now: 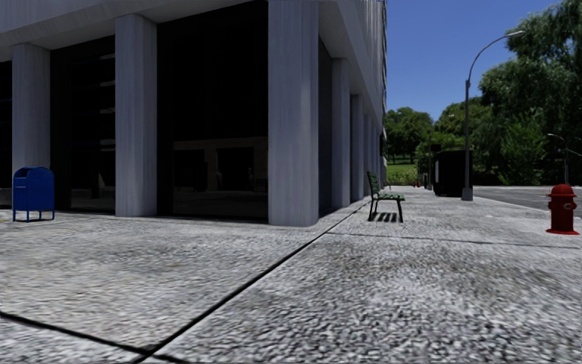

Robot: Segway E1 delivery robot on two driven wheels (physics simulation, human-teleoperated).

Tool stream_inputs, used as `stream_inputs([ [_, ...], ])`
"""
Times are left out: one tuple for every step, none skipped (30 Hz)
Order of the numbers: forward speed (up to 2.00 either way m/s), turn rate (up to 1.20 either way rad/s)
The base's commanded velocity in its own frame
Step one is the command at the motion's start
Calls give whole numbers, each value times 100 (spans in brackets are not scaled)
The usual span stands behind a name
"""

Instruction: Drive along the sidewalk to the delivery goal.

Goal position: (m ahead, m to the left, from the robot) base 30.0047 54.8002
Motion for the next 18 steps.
stream_inputs([
  [136,51],
  [135,51],
  [141,51],
  [141,51],
  [148,51],
  [150,51],
  [151,51],
  [151,51],
  [151,51],
  [151,51],
  [151,51],
  [156,51],
  [156,51],
  [166,51],
  [172,51],
  [174,51],
  [175,51],
  [175,51],
])
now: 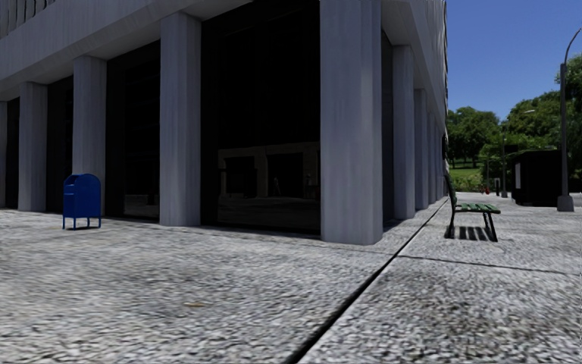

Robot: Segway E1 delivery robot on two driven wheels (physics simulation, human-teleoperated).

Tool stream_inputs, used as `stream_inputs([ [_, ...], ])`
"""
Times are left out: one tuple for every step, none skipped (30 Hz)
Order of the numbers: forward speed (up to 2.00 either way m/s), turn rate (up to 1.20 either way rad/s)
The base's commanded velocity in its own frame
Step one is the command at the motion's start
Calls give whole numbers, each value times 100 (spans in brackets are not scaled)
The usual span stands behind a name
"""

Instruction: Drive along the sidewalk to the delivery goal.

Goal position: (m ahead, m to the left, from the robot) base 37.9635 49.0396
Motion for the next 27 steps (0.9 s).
stream_inputs([
  [176,51],
  [177,51],
  [177,51],
  [178,53],
  [178,53],
  [179,57],
  [179,59],
  [179,60],
  [179,60],
  [179,61],
  [179,61],
  [179,62],
  [179,65],
  [179,65],
  [179,67],
  [179,68],
  [179,71],
  [179,71],
  [180,73],
  [180,73],
  [180,74],
  [180,75],
  [180,75],
  [180,79],
  [180,82],
  [180,83],
  [180,83],
])
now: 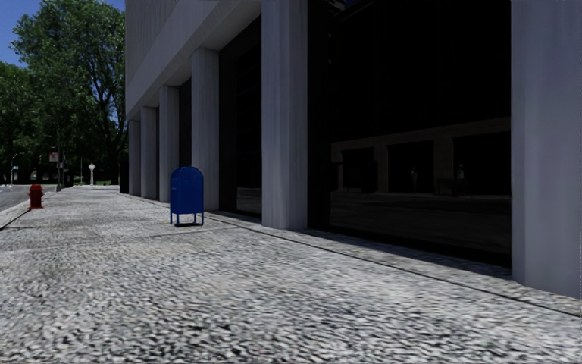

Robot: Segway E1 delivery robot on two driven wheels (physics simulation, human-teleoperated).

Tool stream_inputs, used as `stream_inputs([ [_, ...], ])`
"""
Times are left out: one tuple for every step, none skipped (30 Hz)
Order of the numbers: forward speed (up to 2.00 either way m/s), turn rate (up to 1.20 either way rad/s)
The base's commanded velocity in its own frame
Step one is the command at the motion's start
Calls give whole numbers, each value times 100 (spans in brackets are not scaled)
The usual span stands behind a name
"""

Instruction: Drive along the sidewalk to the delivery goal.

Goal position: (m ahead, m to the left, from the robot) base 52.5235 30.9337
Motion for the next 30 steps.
stream_inputs([
  [180,83],
  [182,83],
  [182,83],
  [182,83],
  [183,83],
  [184,83],
  [186,83],
  [186,83],
  [188,83],
  [189,83],
  [191,83],
  [194,82],
  [194,82],
  [200,80],
  [200,77],
  [200,74],
  [200,72],
  [200,72],
  [200,60],
  [200,45],
  [200,32],
  [200,21],
  [200,21],
  [200,18],
  [200,17],
  [200,17],
  [200,12],
  [200,12],
  [200,0],
  [200,0],
])
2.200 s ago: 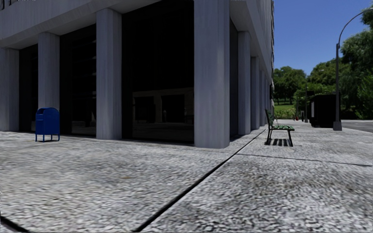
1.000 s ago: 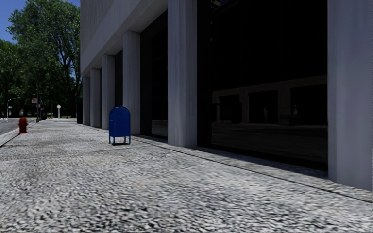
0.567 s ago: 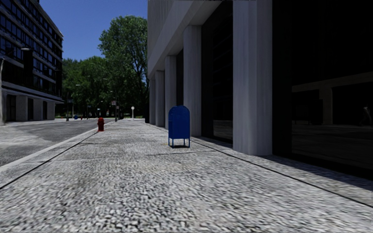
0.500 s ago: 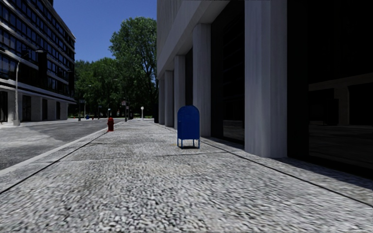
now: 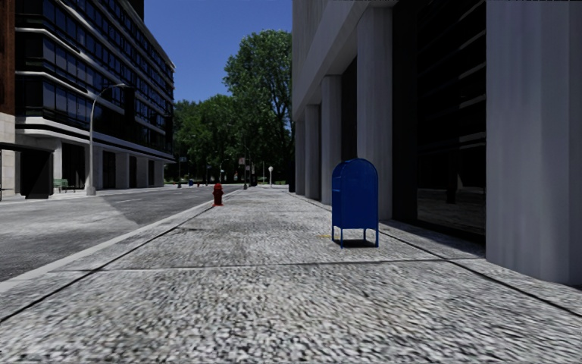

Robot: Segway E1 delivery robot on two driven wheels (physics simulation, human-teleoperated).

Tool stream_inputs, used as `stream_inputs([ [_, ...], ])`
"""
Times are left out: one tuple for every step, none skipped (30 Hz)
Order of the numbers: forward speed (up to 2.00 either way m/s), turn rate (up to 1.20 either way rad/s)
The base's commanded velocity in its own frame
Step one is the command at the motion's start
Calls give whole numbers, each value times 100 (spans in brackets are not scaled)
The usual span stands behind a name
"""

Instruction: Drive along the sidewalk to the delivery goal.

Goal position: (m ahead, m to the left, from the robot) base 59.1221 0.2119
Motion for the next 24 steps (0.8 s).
stream_inputs([
  [200,0],
  [200,0],
  [200,0],
  [200,0],
  [200,0],
  [200,0],
  [200,0],
  [200,0],
  [200,0],
  [200,0],
  [200,0],
  [200,0],
  [200,0],
  [200,0],
  [200,0],
  [200,0],
  [200,0],
  [200,1],
  [200,12],
  [200,12],
  [200,20],
  [200,26],
  [200,30],
  [200,31],
])
